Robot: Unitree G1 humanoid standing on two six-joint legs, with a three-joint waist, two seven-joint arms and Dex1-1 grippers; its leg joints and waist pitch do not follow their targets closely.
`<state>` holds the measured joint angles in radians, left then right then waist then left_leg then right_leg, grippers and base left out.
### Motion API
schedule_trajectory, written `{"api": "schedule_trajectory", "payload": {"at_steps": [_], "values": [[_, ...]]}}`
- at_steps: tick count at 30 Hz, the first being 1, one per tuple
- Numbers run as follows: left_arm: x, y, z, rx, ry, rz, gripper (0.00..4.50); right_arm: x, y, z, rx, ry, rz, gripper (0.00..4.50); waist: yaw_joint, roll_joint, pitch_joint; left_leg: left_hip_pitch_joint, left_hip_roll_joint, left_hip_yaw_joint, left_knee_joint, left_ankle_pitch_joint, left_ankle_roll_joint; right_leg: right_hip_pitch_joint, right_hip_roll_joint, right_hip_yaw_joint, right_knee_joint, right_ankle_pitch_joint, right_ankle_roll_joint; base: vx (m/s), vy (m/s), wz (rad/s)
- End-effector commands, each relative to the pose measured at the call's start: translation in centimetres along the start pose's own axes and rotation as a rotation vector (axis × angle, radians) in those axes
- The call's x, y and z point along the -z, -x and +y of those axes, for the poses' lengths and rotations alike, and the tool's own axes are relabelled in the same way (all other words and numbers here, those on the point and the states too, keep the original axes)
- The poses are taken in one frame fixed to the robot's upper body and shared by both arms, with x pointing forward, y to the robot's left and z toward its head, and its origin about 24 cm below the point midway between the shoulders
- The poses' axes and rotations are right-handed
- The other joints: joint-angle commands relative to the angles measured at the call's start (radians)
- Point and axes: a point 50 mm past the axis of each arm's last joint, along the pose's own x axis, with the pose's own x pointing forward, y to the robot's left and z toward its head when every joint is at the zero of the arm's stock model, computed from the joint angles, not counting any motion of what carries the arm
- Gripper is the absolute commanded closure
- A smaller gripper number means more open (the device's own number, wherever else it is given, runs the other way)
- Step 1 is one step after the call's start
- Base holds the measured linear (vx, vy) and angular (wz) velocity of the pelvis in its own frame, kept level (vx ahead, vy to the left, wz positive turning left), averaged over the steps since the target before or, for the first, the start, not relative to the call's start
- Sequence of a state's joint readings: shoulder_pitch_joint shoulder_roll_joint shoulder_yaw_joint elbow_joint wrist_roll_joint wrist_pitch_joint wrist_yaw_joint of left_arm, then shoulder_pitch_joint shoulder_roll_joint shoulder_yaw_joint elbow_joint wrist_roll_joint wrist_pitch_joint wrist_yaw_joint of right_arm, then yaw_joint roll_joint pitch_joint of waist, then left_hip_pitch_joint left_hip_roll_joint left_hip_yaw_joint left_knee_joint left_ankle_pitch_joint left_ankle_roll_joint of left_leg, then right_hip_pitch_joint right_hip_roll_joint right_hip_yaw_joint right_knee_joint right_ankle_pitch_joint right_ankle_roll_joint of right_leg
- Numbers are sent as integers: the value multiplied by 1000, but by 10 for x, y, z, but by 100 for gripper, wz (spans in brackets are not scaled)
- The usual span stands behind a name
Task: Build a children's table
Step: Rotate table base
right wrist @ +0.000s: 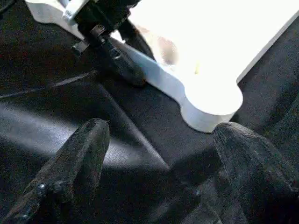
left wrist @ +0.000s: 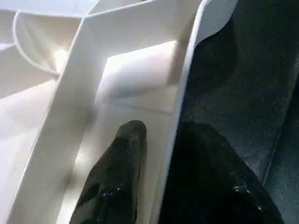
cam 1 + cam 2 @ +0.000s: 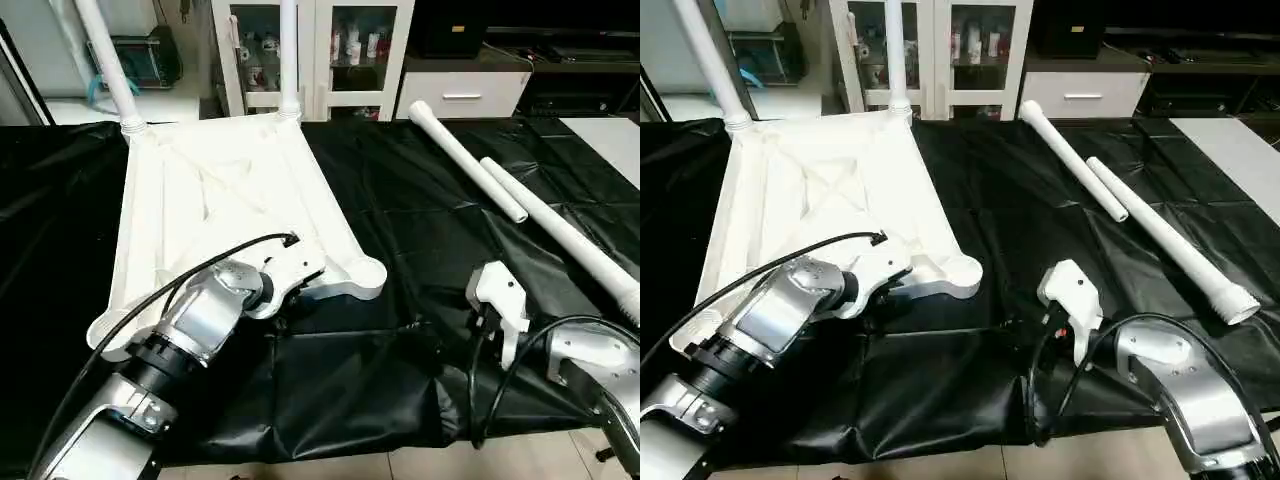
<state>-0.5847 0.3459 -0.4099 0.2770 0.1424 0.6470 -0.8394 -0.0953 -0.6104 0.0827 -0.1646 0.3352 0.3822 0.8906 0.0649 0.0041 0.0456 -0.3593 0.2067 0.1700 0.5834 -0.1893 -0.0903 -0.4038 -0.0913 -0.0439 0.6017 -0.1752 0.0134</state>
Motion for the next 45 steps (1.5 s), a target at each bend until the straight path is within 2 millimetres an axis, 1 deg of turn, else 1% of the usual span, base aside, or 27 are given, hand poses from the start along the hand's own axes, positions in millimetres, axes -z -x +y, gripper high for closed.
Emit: {"api": "schedule_trajectory", "payload": {"at_steps": [1,6,10,13,14,16,20,23,25,27,29,30,31,32,33,34,35,36,37,38,39,40,41,42,43,44,45], "values": [[-9,13,5,-1,8,-68,282,-8,4,-7,29,3,-28,64,8,-7,-57,-2,13,1,-70,-227,42,44,-34,26,-79,-263,-192,0,0,0],[-30,39,-1,142,-28,-254,282,-19,12,-6,-9,-34,-86,64,16,-3,-60,1,15,4,-67,-186,53,48,-33,26,-63,-143,-241,0,0,0],[-42,57,8,141,64,-443,282,-33,20,-16,76,-77,-183,64,26,0,-57,4,13,8,-65,-196,52,44,-32,26,-66,-175,-241,0,0,0],[-50,59,22,1,162,-587,282,-36,18,-26,184,-113,-201,64,23,-2,-57,0,11,7,-63,-200,35,46,-32,23,-67,-194,-236,0,0,0],[-47,55,34,-186,244,-609,282,-35,14,-33,296,-117,-198,64,20,4,-56,-4,12,5,-63,-202,26,44,-29,24,-69,-198,-225,0,0,0],[-41,51,44,-382,323,-603,282,-35,8,-40,425,-113,-199,64,17,-2,-61,-1,7,6,-60,-205,18,46,-29,22,-73,-220,-197,0,0,0],[-26,52,37,-593,367,-666,282,-30,-9,-41,652,-122,-200,64,12,-12,-63,-7,7,3,-64,-186,3,42,-30,22,-76,-273,-137,0,0,0],[-15,49,29,-675,422,-663,282,-30,-16,-40,785,-102,-244,64,10,-16,-69,-10,10,4,-59,-102,9,41,-19,22,-60,-119,-152,0,0,0],[-8,45,25,-758,403,-617,282,-29,-25,-38,832,-118,-242,64,-2,-6,-67,2,26,-11,-69,-111,-13,36,12,-1,-54,-52,-178,0,0,0],[-3,40,24,-832,397,-595,282,-28,-38,-36,843,-153,-248,64,-17,7,-67,29,84,-45,-101,-144,44,26,23,-29,-38,-4,-255,0,0,0],[-1,36,23,-868,401,-586,282,-28,-46,-35,837,-193,-256,64,-35,30,-67,45,176,-85,-138,-158,163,2,8,-64,14,-6,-312,3,-92,6],[-1,36,23,-868,401,-586,282,-28,-46,-35,837,-193,-256,64,-35,31,-67,49,187,-85,-137,-157,180,-6,5,-68,25,-4,-311,3,-134,7],[-1,34,23,-895,401,-575,282,-27,-52,-35,826,-212,-257,64,-39,11,-64,44,189,-75,-138,-175,224,-7,-9,-67,38,8,-325,2,-177,8],[-1,34,23,-895,401,-575,282,-27,-52,-35,826,-212,-257,64,-38,-2,-62,33,160,-47,-125,-226,255,-6,-21,-62,27,20,-377,2,-177,8],[-3,29,19,-882,373,-563,282,-25,-57,-32,797,-214,-247,64,-41,-28,-62,22,126,-27,-105,-255,262,3,-22,-58,8,6,-413,-7,-204,3],[-4,27,17,-878,349,-551,282,-23,-59,-30,782,-228,-247,64,-25,-76,-74,-13,-76,54,94,-300,231,33,5,-42,-97,-77,-467,-12,-205,-2],[-4,26,15,-874,340,-544,282,-22,-60,-28,770,-238,-250,64,5,-77,-85,-61,-89,29,193,-254,211,74,-61,-11,-114,-174,-485,-12,-205,-2],[-4,25,14,-874,338,-541,282,-21,-60,-28,766,-245,-253,64,5,-76,-76,-82,-80,17,199,-230,202,77,-73,-5,-116,-179,-472,-18,-186,-3],[-4,25,14,-884,335,-542,282,-21,-61,-26,763,-255,-253,64,2,-58,-68,-80,-63,-10,177,-224,185,80,-93,-15,-125,-210,-415,-37,-148,0],[-3,26,13,-895,332,-544,282,-20,-61,-26,765,-260,-252,64,-3,-13,-81,-49,-11,-32,78,-145,202,81,-51,-70,-137,-238,-254,-37,-148,0],[-3,25,13,-901,331,-546,282,-19,-62,-25,768,-266,-253,64,-35,40,-96,24,244,-206,-38,160,315,19,9,-139,39,-204,-28,-40,-145,0],[-3,24,12,-904,333,-546,282,-19,-63,-24,772,-264,-249,64,-42,38,-107,71,302,-238,-40,330,375,-62,-2,-121,135,-285,14,-21,-162,-10],[-3,23,12,-905,335,-545,282,-18,-63,-23,775,-260,-246,64,-44,19,-102,87,284,-227,-12,457,384,-124,-9,-90,191,-319,11,-21,-162,-10],[-2,23,12,-905,336,-542,282,-17,-63,-23,778,-256,-244,64,-26,40,-92,55,192,-182,11,656,392,-148,-2,-54,232,-228,-33,-49,-171,-12],[-4,21,11,-900,323,-547,282,-17,-62,-23,789,-256,-243,64,-23,41,-90,35,144,-144,6,672,445,-124,10,-38,197,-142,-74,-87,-216,-4],[-6,21,10,-894,316,-552,282,-16,-61,-23,797,-259,-245,64,-25,10,-95,28,108,-113,-2,554,496,-88,17,-26,138,-56,-159,-87,-216,-4],[-11,19,8,-870,290,-566,282,-17,-59,-23,806,-269,-254,64,-23,-18,-92,7,66,-96,-14,343,521,-44,8,-22,81,11,-299,-89,-292,-4]]}}
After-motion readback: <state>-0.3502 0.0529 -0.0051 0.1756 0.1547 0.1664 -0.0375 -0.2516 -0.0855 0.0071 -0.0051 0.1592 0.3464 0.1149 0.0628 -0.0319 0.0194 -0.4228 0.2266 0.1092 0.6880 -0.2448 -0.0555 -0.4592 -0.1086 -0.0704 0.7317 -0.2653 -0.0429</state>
